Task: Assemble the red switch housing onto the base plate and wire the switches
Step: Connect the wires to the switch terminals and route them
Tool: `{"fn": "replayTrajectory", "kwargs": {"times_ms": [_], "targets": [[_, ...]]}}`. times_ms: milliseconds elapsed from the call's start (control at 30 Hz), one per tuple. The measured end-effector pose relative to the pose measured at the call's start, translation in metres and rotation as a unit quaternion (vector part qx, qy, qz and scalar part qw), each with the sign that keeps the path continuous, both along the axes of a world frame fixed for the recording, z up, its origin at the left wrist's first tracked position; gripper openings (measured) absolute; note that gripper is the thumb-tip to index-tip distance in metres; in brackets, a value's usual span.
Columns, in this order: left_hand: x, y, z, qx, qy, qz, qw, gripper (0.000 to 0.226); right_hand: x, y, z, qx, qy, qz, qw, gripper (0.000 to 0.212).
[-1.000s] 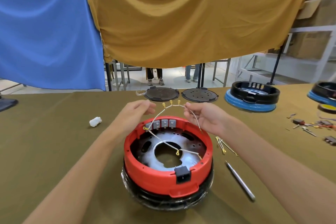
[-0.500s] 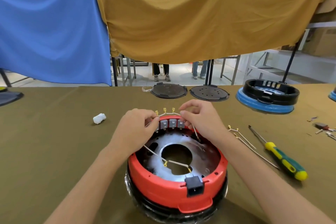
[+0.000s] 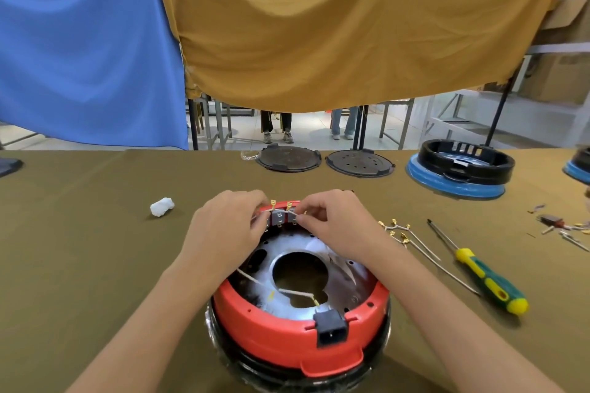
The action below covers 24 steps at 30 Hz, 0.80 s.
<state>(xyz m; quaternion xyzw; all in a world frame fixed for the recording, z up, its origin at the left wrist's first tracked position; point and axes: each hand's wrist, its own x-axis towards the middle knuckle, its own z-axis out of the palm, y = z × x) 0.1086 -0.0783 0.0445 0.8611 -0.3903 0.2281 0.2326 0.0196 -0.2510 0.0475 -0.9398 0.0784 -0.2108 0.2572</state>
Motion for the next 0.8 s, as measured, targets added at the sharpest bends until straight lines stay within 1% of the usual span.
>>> {"fn": "replayTrajectory", "kwargs": {"times_ms": [33,100,200,333,433,500,567,667,800], "targets": [[-0.001,0.000,0.000,0.005,0.000,-0.002,1.000,0.014,0.000,0.000,0.000,-0.008,0.000,0.002,1.000,0.012],[0.000,0.000,0.000,0.021,0.007,0.003,1.000,0.016,0.000,0.001,0.000,-0.010,-0.016,-0.002,1.000,0.011],[-0.001,0.001,-0.001,0.021,0.029,-0.002,0.999,0.017,-0.002,-0.001,0.001,0.004,-0.042,-0.027,0.999,0.018],[-0.005,0.004,0.000,0.023,0.039,-0.027,0.999,0.018,-0.002,-0.004,0.000,-0.012,-0.021,-0.062,0.998,0.017],[-0.008,0.004,0.003,0.026,0.064,-0.049,0.996,0.019,-0.003,-0.003,0.001,-0.032,-0.028,-0.060,0.997,0.018],[-0.009,0.003,0.004,0.005,0.094,-0.071,0.993,0.018,-0.004,-0.002,0.002,-0.026,-0.052,-0.056,0.997,0.018],[-0.011,0.003,0.004,0.005,0.112,-0.083,0.990,0.018,-0.006,-0.002,0.003,-0.029,-0.052,-0.049,0.997,0.019],[-0.012,0.002,0.002,0.029,0.104,-0.091,0.990,0.019,-0.006,-0.001,0.003,-0.054,-0.041,-0.038,0.997,0.021],[-0.012,0.002,0.002,0.018,0.090,-0.082,0.992,0.018,-0.008,-0.002,0.005,-0.056,-0.052,-0.031,0.997,0.024]]}}
